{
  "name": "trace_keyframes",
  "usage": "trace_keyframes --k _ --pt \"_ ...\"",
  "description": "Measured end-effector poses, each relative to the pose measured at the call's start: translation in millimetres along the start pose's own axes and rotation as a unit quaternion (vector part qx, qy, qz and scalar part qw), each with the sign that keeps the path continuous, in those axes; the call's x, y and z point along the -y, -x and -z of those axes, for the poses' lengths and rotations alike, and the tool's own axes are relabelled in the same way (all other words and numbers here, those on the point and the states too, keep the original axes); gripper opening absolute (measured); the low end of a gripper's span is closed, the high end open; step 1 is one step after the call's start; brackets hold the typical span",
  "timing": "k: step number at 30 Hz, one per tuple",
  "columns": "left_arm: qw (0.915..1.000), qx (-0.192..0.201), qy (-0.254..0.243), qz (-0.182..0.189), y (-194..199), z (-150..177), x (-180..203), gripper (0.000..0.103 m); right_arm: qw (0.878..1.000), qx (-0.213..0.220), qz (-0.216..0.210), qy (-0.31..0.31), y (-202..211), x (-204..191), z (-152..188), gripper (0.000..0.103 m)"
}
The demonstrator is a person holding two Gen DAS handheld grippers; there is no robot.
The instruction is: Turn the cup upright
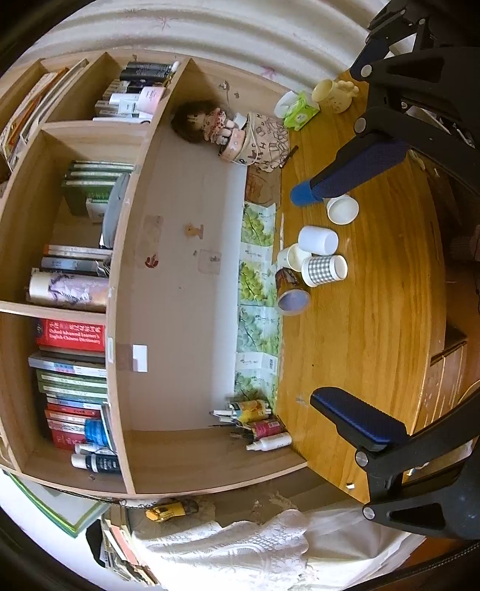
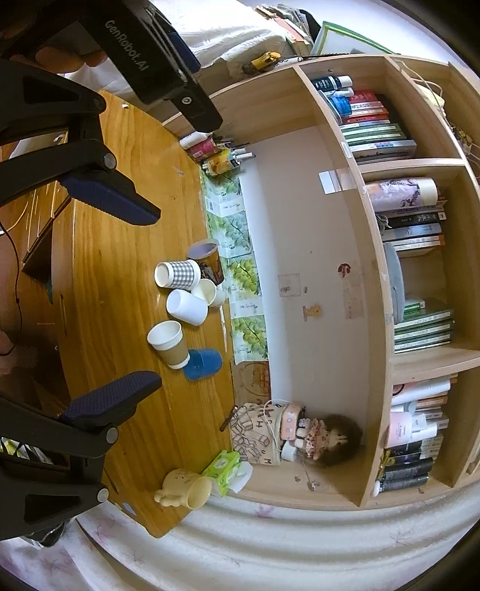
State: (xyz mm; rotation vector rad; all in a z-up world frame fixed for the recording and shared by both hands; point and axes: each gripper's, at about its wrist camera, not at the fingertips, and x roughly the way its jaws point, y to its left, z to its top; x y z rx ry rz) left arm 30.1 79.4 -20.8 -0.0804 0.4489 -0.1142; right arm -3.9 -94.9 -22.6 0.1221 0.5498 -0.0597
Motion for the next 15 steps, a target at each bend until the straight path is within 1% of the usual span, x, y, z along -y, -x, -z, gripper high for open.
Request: trace_keyframes --k 7,15 --pt "0.9998 -0.009 0.009 -0.016 -9 -2 -9 0.103 1.000 -0.015 -0.017 0.009 -12 -10 -5 0.082" --pt "0.9987 -0.028 0.022 -0.037 -28 -7 -14 0.102 0.999 -0.037 -0.034 0.019 -38 -13 -13 0.082"
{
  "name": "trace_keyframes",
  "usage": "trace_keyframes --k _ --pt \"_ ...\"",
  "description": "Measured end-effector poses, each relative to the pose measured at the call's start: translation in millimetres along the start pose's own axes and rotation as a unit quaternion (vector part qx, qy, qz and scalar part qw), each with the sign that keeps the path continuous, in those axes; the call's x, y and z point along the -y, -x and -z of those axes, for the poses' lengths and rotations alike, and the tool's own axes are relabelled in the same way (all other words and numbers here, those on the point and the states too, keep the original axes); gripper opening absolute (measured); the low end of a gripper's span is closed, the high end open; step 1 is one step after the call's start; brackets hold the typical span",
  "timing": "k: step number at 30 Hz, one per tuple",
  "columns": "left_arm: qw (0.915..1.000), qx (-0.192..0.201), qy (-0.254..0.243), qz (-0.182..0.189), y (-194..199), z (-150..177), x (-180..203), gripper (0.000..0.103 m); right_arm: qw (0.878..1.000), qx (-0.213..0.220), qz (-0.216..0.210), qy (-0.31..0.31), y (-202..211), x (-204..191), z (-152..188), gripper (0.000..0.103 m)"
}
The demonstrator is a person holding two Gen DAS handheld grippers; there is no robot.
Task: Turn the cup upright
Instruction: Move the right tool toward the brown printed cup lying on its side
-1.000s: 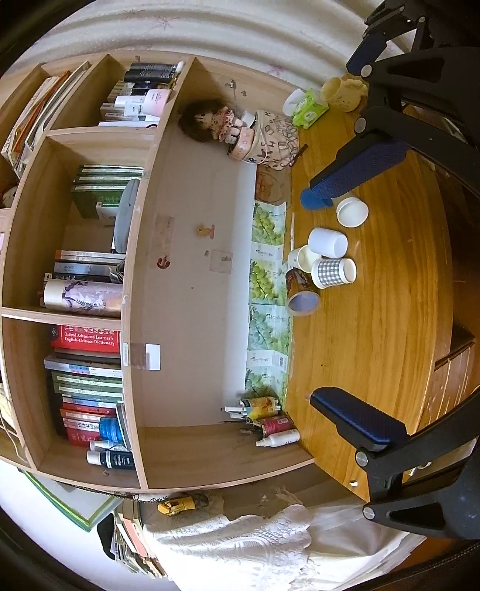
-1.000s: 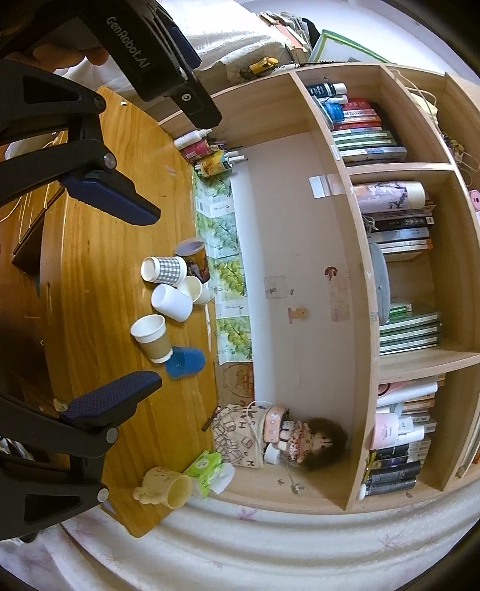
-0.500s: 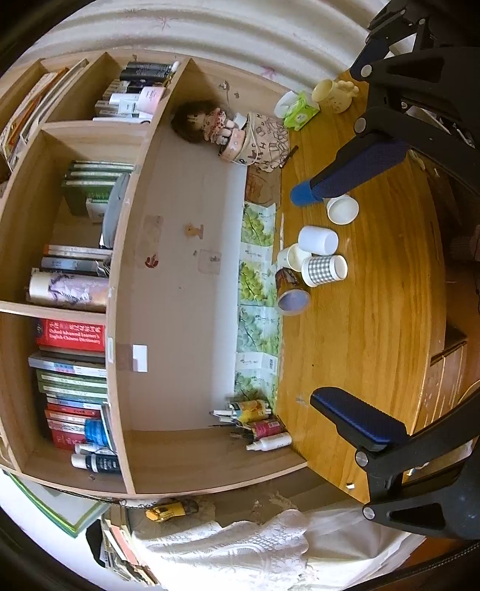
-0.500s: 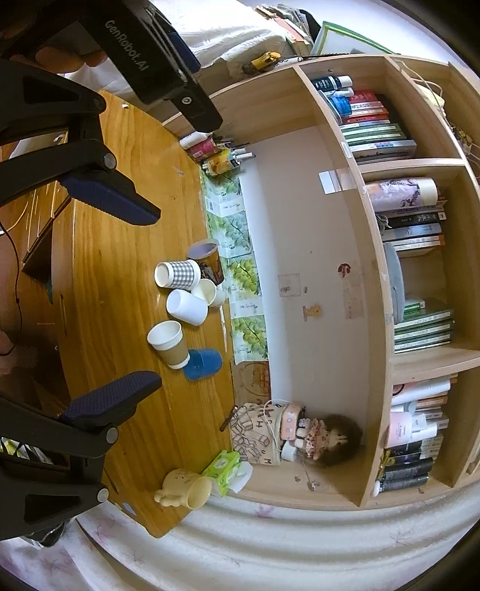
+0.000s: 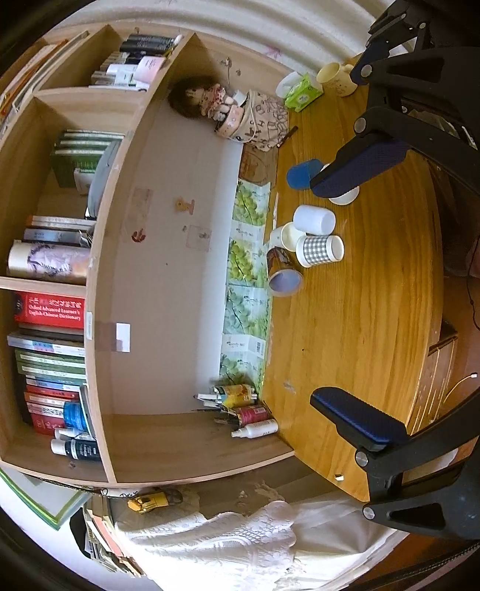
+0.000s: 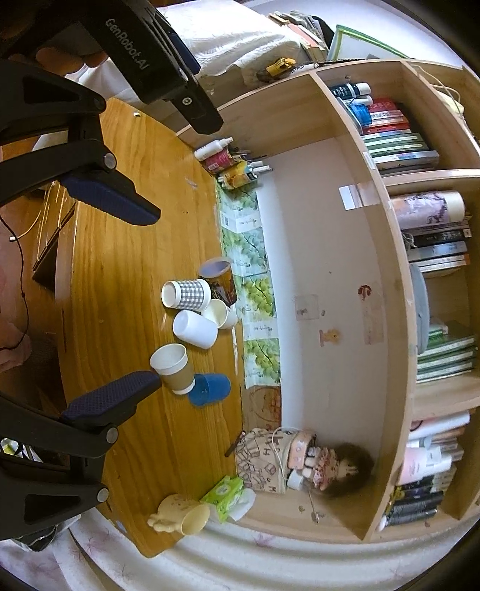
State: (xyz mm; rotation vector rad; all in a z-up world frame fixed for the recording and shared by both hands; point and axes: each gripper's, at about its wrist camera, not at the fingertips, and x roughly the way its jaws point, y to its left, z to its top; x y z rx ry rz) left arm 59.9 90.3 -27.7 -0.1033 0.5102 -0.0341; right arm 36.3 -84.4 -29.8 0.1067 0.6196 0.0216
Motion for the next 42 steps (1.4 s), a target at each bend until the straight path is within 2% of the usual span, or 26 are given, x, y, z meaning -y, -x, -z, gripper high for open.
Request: trace_keyframes --k 12,18,27,35,42 --pt "0.9992 -0.005 0.017 -0.036 -44 -23 6 0.102 0.999 -0.022 -0.034 0.016 -49 12 -28 0.082" --pt "0.9989 -0.006 0.013 -0.045 -75 -42 14 0.102 0.998 -0.023 -0.057 0.023 -79 22 -55 0.082" --pt "0.9990 -0.020 -0.010 -0.038 -132 -71 36 0.102 0.995 -0.020 -0.087 0.042 -130 33 -99 0.082" --pt "0.9976 -0.053 -0.014 -0.043 -174 -84 52 0.102 0.989 -0.044 -0.111 0.087 -178 38 -122 0.082" --pt "0.9945 -0.083 0.028 -0.057 -212 -93 47 0.102 0.977 -0.051 -0.131 0.162 -217 40 -145 0.082"
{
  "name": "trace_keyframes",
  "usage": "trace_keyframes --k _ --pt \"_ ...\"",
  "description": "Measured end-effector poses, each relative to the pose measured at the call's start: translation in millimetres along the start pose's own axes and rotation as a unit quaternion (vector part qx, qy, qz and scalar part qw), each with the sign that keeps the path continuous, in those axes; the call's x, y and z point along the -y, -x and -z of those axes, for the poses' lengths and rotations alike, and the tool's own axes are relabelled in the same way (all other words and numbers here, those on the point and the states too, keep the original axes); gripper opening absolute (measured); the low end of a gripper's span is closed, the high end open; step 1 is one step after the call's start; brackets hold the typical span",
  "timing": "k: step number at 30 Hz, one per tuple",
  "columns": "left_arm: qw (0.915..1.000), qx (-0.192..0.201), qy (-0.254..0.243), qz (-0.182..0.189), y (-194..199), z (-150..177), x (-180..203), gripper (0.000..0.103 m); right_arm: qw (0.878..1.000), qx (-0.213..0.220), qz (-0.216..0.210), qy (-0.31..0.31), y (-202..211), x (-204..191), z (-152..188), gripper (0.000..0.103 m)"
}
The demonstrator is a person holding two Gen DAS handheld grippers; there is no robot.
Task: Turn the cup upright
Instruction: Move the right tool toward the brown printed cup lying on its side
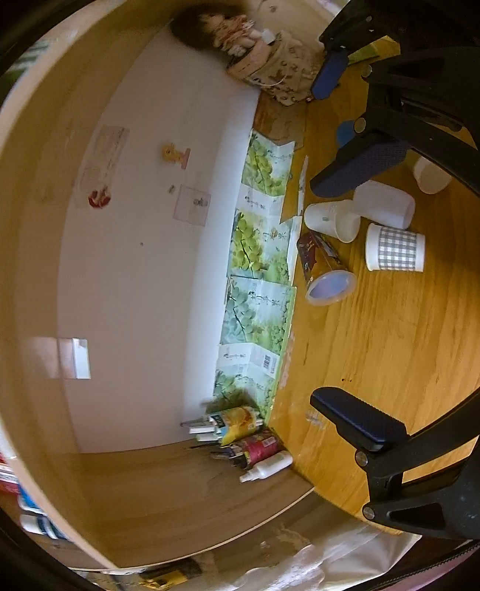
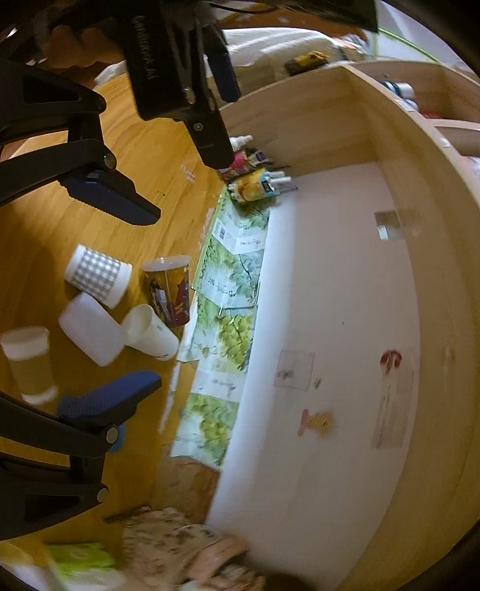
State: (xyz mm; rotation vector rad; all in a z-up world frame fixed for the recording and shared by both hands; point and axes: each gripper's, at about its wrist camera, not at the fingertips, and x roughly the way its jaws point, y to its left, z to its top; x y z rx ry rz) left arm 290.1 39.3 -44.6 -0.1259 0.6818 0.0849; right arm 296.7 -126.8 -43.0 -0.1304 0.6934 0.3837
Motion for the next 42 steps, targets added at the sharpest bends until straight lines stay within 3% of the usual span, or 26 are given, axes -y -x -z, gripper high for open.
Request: trace_keyframes --k 4,10,16,28,42 --pt "0.9997 -0.016 0.020 -0.003 -20 -7 0 0.102 0.998 -0.003 -0.014 0.065 -22 9 -13 0.082" --pt "0.9957 -0.057 0.073 0.005 -53 -12 -4 0.102 0.984 -0.008 -0.068 0.162 -58 16 -29 0.082" --pt "0.9893 -0.093 0.112 -0.005 -82 -8 -10 0.102 0.956 -0.012 -0.114 0.270 -100 12 -35 0.082" --pt "0.9781 -0.137 0.148 -0.053 -110 6 -33 0.102 0.898 -0.043 -0.171 0.402 -171 1 -42 0.082" --pt "0.9717 -0.149 0.160 -0.089 -115 19 -51 0.102 0.834 -0.109 -0.211 0.498 -228 -25 -20 0.082"
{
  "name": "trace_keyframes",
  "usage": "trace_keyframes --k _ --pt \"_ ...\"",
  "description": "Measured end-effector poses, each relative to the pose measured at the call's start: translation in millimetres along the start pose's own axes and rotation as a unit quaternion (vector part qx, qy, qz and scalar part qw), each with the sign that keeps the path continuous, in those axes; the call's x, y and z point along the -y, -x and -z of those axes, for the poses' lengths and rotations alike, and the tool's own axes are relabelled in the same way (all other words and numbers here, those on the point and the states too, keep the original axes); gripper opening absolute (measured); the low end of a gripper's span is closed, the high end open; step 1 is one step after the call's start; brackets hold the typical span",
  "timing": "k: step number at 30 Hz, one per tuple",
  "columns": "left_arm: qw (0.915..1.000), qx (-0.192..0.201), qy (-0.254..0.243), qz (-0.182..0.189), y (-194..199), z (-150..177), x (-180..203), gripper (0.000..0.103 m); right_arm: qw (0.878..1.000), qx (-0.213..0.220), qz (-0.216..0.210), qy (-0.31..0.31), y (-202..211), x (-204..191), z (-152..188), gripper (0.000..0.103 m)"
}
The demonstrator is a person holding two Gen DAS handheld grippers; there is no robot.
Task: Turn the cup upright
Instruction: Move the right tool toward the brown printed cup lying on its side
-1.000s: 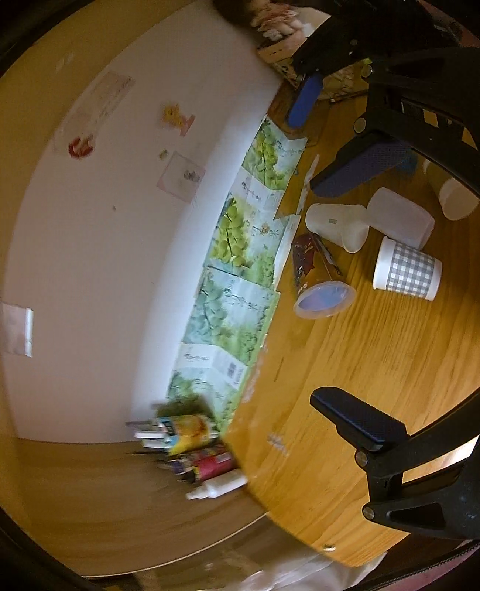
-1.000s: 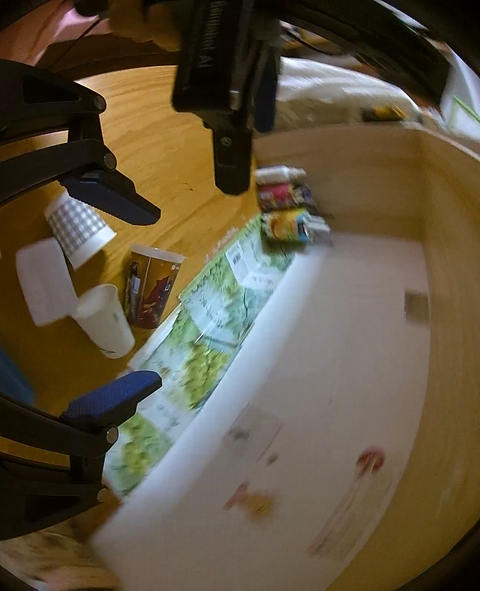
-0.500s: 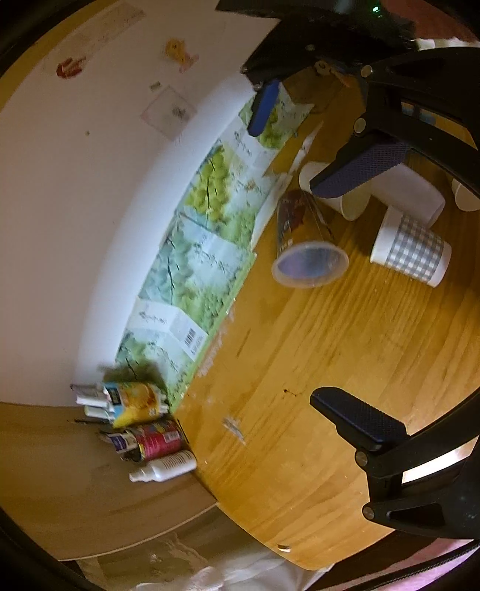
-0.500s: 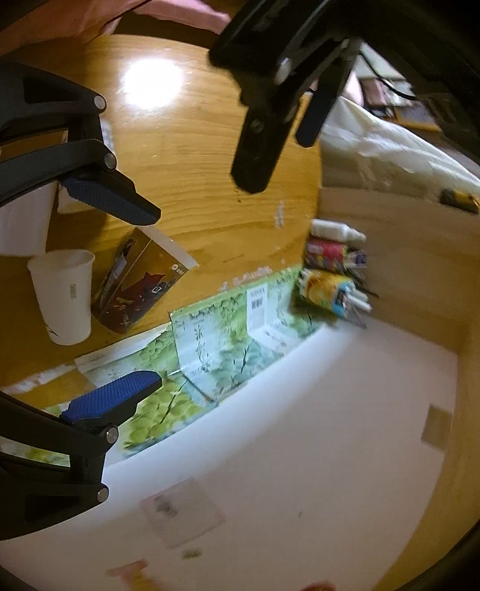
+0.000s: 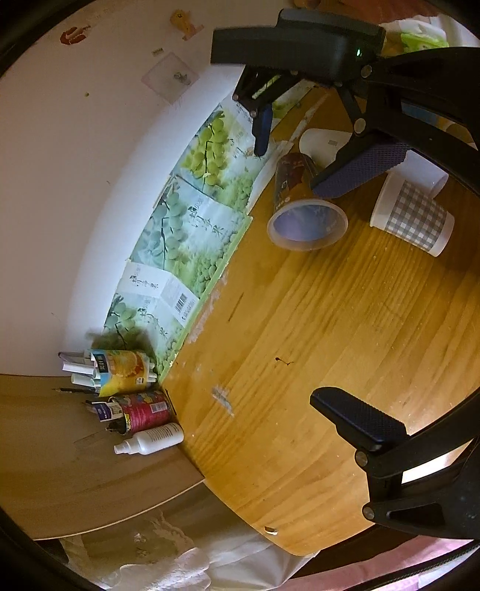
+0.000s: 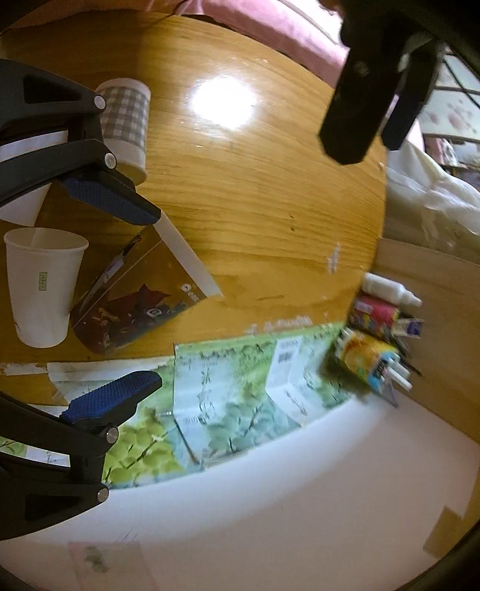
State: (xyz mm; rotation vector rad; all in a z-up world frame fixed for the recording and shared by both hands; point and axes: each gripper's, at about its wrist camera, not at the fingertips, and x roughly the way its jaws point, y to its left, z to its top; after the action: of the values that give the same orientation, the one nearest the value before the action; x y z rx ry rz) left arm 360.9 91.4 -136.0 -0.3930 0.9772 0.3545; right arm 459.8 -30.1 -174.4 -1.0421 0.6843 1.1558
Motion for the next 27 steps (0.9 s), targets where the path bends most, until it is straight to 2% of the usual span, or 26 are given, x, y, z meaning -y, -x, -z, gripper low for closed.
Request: trace_keyframes --k 11,27 --pt "1.0000 -0.001 0.005 -0.001 -2 -1 0 0.102 0.998 -0.034 -0.059 -0.009 -31 9 3 0.082" --pt "0.9996 -0.009 0.027 -0.004 -5 2 -14 0.102 0.994 -0.053 -0.083 -0.041 -56 23 6 0.082"
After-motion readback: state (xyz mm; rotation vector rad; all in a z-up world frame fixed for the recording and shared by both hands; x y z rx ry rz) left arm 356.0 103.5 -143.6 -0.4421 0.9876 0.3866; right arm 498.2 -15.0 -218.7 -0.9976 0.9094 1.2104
